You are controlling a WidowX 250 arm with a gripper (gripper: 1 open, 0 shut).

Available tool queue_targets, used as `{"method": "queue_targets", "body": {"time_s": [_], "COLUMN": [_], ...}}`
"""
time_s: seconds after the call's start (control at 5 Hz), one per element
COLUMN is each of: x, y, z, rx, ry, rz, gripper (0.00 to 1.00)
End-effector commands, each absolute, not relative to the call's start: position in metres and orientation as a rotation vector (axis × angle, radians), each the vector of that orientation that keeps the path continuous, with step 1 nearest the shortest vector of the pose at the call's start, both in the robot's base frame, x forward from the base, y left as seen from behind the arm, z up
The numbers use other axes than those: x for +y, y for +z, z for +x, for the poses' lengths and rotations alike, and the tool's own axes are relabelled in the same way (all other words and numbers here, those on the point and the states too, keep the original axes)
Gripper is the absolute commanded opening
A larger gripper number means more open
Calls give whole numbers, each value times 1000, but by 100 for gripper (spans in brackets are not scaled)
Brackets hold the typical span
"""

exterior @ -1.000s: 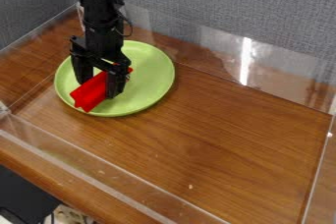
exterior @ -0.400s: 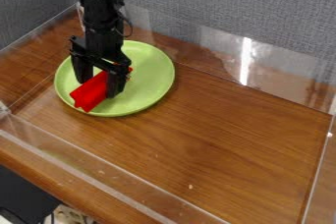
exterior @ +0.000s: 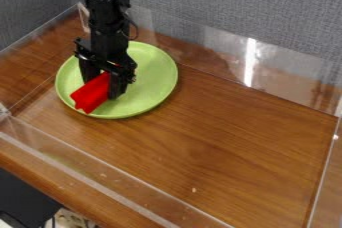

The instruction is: Move the red object from the green plate to the table

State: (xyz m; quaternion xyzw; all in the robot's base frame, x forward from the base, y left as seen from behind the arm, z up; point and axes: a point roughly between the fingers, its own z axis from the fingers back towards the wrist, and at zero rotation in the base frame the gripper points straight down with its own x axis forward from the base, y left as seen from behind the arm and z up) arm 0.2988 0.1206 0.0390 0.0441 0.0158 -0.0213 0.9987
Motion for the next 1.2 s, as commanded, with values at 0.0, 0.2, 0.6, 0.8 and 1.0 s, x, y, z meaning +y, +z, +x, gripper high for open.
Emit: {"method": "queue_targets", "body": {"time_s": [0.0, 0.2, 0.6, 0.8, 1.0], "x": [115, 105, 20, -30, -43], "y": [73, 103, 123, 106, 89], "z": [303, 304, 328, 329, 323], "rx": [-52, -113, -165, -130, -98], "ry": [-49, -53, -197, -282, -315], "rz": [100, 101, 72, 54, 49], "gripper": [0, 0, 0, 0, 0]}}
